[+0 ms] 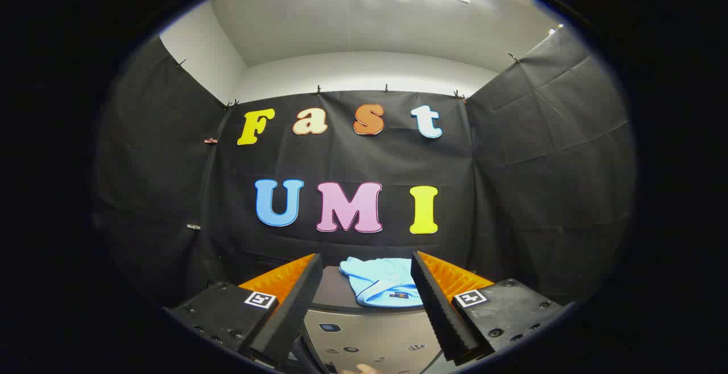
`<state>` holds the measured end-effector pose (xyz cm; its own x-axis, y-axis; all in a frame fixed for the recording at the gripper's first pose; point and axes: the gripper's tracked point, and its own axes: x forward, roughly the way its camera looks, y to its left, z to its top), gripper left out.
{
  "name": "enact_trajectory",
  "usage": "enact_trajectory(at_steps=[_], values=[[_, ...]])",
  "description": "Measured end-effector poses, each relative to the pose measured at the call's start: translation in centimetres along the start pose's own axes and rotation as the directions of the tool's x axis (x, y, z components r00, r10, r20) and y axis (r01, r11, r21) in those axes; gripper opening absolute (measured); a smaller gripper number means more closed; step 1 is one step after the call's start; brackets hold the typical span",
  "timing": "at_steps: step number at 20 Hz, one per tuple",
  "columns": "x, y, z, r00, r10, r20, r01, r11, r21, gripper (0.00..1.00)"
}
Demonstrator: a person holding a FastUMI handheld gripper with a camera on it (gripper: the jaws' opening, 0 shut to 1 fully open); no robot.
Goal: Put the clothes into the washing machine and then close the washing machine lid.
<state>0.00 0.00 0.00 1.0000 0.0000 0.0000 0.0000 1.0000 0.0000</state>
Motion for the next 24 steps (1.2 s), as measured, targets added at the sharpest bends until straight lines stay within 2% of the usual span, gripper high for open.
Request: enact_trajectory(at_steps=[24], values=[[1.4, -0.2, -0.9, 1.000, -0.017, -0.023, 0.017, 1.000, -0.009, 0.98]])
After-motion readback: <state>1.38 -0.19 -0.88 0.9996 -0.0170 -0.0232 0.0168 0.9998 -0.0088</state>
